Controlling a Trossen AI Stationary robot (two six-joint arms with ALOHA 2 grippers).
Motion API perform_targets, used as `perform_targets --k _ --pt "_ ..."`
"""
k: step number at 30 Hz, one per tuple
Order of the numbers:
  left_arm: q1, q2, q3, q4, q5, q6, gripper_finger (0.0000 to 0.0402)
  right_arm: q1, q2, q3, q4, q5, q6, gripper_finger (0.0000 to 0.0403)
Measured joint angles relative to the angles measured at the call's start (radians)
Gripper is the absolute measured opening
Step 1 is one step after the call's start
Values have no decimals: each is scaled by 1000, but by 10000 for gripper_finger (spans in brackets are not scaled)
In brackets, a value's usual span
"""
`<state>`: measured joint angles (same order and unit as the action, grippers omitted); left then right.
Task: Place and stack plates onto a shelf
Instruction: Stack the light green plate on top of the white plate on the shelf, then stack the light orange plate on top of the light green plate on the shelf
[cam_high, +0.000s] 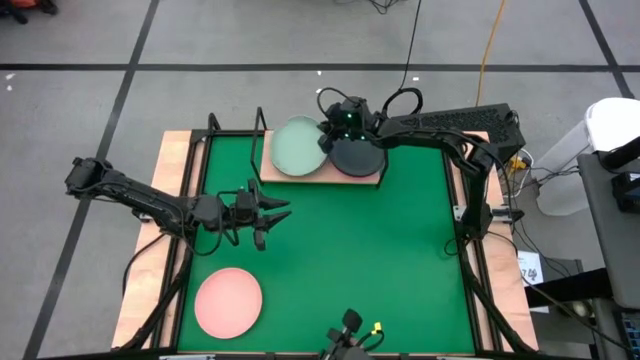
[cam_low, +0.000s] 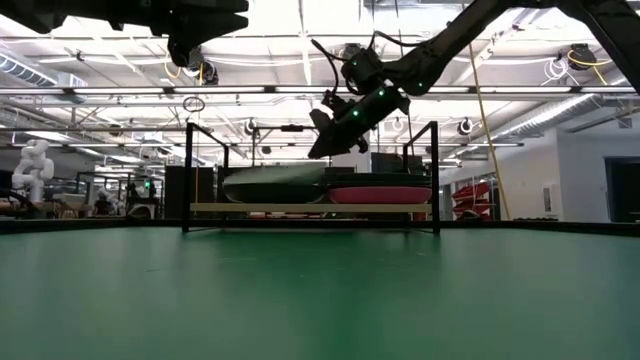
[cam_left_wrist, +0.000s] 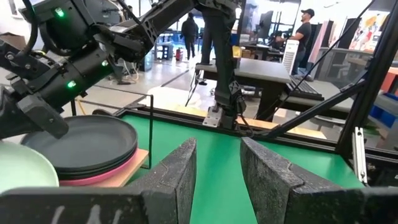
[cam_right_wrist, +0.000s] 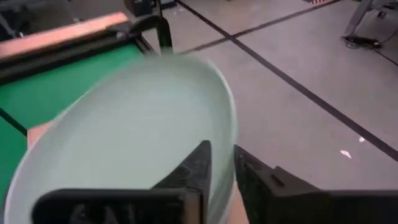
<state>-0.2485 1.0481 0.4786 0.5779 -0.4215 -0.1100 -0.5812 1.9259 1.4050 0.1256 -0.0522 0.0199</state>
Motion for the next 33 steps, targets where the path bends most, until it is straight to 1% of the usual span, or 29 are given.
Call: perform_targets --k 5,10,12,14,18,20,22,25,28,31,33 --pt "-3 0 0 -8 0 -20 129 10 -47 -1 -14 0 -30 118" --pt "-19 0 0 -28 0 -52 129 39 -155 -1 -64 -2 -65 165" --pt "-29 0 0 -40 0 -75 129 61 -212 -1 -96 -5 -81 174" --pt "-40 0 0 -65 0 -113 129 90 -272 -13 -131 -28 -107 177" --pt "-49 0 0 -163 0 -224 129 168 -405 -91 -145 -56 -144 170" --pt "-49 0 1 -245 1 -286 129 214 -474 -148 -145 -55 -161 166" --pt "-49 0 18 -365 1 -352 129 262 -545 -214 -142 -55 -166 162" --pt "-49 0 75 -597 10 -455 129 338 -652 -333 -93 -54 -155 161" --pt "-48 0 145 -831 36 -541 129 417 -751 -470 14 -53 -133 160" --pt "-48 0 201 -973 92 -592 129 489 -832 -604 121 -46 -137 160" --pt "-46 0 216 -1039 172 -632 129 529 -874 -686 184 -7 -136 160"
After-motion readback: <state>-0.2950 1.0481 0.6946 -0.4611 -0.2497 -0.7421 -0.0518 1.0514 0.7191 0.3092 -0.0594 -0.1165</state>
